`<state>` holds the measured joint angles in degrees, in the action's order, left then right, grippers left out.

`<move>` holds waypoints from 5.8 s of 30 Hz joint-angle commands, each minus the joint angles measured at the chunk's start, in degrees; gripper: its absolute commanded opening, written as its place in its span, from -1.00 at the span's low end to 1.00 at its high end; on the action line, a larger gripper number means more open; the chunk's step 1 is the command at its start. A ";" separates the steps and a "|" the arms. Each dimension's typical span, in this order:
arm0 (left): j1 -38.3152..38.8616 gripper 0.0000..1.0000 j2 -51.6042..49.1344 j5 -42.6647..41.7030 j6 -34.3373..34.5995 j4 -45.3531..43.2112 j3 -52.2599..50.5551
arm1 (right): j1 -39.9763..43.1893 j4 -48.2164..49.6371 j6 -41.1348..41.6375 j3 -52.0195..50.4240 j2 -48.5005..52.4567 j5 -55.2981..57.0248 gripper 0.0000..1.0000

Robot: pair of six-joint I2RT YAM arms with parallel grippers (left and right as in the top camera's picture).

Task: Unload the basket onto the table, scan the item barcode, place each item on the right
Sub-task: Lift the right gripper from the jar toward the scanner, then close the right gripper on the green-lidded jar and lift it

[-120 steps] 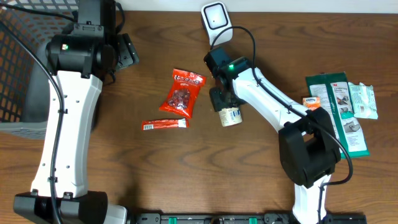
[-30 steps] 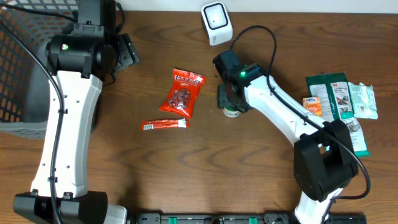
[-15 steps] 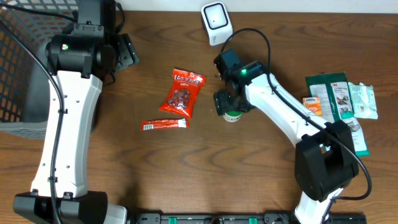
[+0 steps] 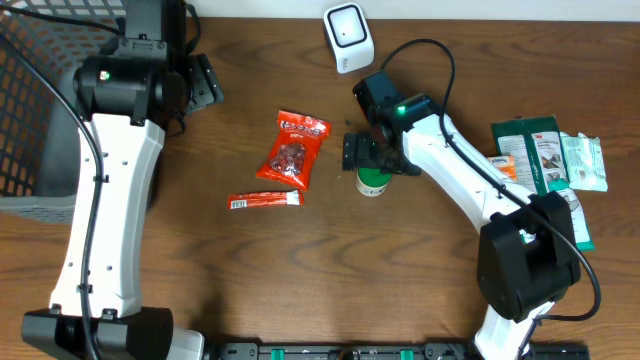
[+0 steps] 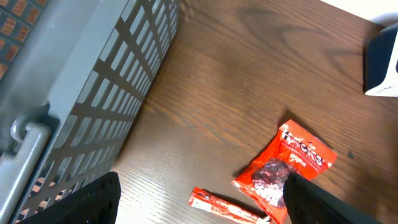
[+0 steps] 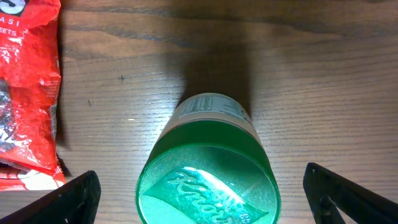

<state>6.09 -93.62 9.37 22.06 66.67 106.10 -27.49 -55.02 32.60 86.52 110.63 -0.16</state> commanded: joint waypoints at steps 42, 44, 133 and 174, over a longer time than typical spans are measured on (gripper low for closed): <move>-0.17 0.68 1.14 0.52 -0.37 0.17 0.35 | -1.86 0.42 9.16 -2.27 -1.18 2.23 0.61; -0.17 0.68 1.14 0.52 -0.37 0.17 0.35 | -1.86 0.57 9.14 -2.27 -1.18 2.23 0.58; -0.17 0.68 1.14 0.52 -0.37 0.17 0.31 | 1.84 -8.81 -2.62 6.23 6.84 -3.21 0.98; -0.17 0.68 1.14 0.52 -0.37 0.17 0.31 | 1.95 0.85 -8.39 0.61 3.78 -2.93 0.03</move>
<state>6.09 -93.62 9.37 22.06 66.67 106.10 -25.71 -54.48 28.34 85.17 116.79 -3.64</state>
